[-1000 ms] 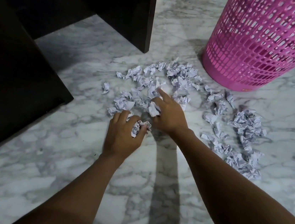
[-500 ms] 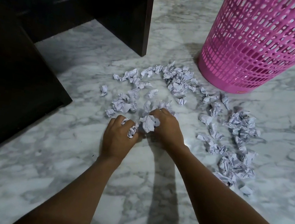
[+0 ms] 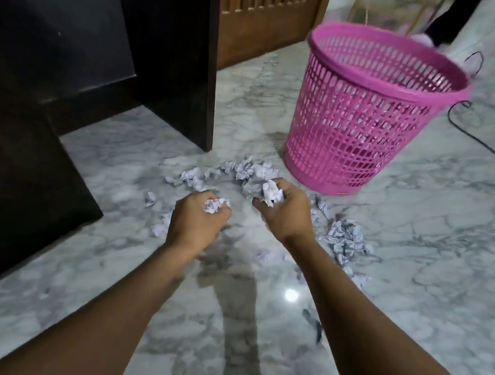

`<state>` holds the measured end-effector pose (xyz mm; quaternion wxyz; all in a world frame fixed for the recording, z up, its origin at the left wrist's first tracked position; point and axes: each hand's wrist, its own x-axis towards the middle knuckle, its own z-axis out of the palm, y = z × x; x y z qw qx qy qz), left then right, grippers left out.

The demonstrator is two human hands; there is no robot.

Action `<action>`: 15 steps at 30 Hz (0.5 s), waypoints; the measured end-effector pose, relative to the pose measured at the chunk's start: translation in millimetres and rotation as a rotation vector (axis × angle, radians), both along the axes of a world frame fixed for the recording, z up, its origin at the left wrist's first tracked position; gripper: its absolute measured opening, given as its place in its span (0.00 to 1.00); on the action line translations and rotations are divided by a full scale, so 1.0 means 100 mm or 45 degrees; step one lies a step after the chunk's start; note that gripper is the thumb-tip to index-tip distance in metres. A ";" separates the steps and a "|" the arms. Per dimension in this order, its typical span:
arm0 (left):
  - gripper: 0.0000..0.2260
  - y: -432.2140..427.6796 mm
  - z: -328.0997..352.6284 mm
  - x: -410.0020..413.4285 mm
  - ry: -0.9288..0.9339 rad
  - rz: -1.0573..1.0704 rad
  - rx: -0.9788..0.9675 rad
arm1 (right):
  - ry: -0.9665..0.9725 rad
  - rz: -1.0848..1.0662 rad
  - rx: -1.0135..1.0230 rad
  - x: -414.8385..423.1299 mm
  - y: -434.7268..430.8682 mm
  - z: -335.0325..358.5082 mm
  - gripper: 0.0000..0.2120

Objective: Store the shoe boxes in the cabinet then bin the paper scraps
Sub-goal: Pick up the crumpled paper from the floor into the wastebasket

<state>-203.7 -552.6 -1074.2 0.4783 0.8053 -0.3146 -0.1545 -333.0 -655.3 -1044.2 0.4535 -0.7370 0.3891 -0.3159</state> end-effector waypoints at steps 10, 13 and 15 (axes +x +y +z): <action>0.14 -1.21 1.87 -0.37 -0.155 -0.059 -0.366 | -0.229 0.005 -0.293 -0.45 -1.10 1.91 0.09; 0.16 -1.69 2.25 -0.50 -0.138 -0.118 -0.421 | -0.318 -0.041 -0.249 -0.59 -1.42 2.16 0.08; 0.17 -2.02 2.41 -0.60 -0.071 -0.163 -0.434 | -0.398 -0.129 -0.160 -0.69 -1.61 2.27 0.08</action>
